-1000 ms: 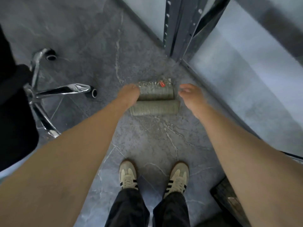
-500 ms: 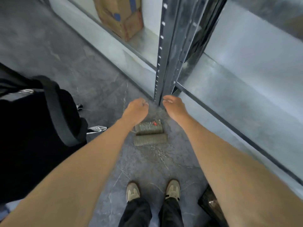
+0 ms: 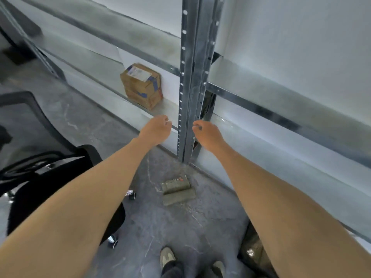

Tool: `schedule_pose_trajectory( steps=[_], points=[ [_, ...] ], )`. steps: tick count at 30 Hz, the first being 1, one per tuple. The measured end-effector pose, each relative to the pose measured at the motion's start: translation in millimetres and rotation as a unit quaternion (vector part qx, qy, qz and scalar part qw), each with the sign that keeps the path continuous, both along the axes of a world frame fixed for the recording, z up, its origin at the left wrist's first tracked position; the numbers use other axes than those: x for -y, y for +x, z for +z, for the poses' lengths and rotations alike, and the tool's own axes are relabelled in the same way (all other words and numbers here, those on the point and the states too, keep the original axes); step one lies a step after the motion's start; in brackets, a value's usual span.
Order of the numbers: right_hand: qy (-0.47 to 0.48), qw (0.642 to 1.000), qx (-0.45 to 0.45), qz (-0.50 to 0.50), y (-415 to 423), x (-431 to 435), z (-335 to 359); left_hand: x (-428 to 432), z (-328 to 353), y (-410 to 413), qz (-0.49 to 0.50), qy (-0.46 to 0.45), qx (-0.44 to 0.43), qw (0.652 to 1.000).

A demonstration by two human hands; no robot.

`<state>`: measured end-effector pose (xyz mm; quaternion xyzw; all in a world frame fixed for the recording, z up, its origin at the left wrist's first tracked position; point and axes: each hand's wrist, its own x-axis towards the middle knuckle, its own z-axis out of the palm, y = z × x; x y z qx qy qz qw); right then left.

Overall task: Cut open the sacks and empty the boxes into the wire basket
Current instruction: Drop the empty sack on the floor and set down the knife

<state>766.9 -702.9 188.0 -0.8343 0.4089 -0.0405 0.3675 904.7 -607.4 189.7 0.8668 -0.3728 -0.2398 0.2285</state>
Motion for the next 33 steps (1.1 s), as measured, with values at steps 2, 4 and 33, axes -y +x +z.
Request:
schedule_pose_trajectory(
  steps=[2, 4, 33],
  points=[
    [-0.028, 1.0, 0.001, 0.003, -11.4, -5.6, 25.7, -4.0, 26.9, -8.1, -0.01, -0.001, 0.017, 1.0],
    [-0.046, 0.999, 0.003, -0.001, -25.8, -11.5, 49.0, -8.9, 49.1, -18.2, -0.027, -0.008, 0.034, 0.999],
    [-0.209, 0.962, 0.085, -0.157, -398.3, -153.8, 229.3, -160.3, 243.6, -332.5, -0.141, -0.136, 0.18, 0.964]
  ],
)
